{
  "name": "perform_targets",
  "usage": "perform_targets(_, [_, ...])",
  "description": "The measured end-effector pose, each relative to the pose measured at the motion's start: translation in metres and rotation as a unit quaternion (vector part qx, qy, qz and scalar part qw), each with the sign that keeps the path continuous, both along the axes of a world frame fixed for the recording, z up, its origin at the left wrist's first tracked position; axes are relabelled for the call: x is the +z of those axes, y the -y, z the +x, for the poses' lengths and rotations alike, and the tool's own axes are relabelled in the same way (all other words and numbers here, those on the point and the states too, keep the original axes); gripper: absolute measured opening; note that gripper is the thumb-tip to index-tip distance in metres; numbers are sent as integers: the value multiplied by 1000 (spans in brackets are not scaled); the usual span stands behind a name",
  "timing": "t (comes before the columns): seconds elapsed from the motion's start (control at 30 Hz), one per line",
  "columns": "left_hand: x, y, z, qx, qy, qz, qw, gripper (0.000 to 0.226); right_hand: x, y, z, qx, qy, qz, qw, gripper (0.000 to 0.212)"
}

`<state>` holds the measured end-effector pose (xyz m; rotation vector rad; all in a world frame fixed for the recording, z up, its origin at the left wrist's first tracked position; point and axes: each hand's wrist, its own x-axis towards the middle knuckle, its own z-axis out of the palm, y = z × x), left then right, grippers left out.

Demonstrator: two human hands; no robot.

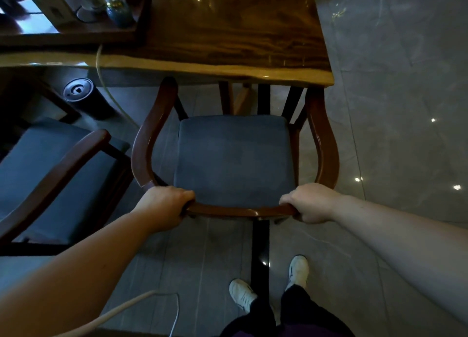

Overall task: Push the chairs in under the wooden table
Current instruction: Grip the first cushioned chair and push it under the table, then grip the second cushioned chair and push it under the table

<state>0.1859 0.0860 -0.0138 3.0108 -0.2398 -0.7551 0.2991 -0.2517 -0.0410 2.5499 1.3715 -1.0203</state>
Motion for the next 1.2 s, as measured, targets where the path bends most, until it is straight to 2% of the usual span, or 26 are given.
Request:
perform_targets(0.1, [0, 1, -2, 13, -1, -15, 1000, 21, 4, -3, -2, -47, -34, -17, 998, 27])
perform_targets(0.13, [1, 3, -3, 21, 0, -21, 1000, 26, 7, -5, -3, -57, -42, -24, 997, 37])
perform_targets(0.2, [2, 6, -8, 24, 13, -8, 1000, 52, 17, -7, -7, -53, -36, -49, 997, 71])
perform_targets(0.23, [2, 7, -13, 20, 23, 13, 999, 68, 23, -10, -10, -46, -27, -52, 997, 82])
perform_targets(0.27, [5, 8, -17, 17, 30, 38, 999, 79, 31, -14, -12, -32, -17, -40, 999, 85])
perform_targets(0.33, [9, 8, -23, 9, 44, 74, 996, 86, 45, -27, -17, -1, 3, -3, 1000, 84])
perform_targets(0.5, [27, 0, -33, 52, 66, 109, 991, 89, 59, -91, -22, 60, 48, 72, 994, 89])
perform_targets(0.7, [55, -29, -65, 119, 46, 134, 983, 83, 62, -171, -11, 81, 2, 175, 981, 84])
perform_targets(0.97, [78, -74, -101, 247, 7, 163, 955, 80, 74, -266, -2, 202, 21, 220, 954, 79])
perform_targets(1.2, [79, -102, -122, 311, 8, 154, 938, 77, 67, -327, -21, 280, 23, 202, 938, 80])
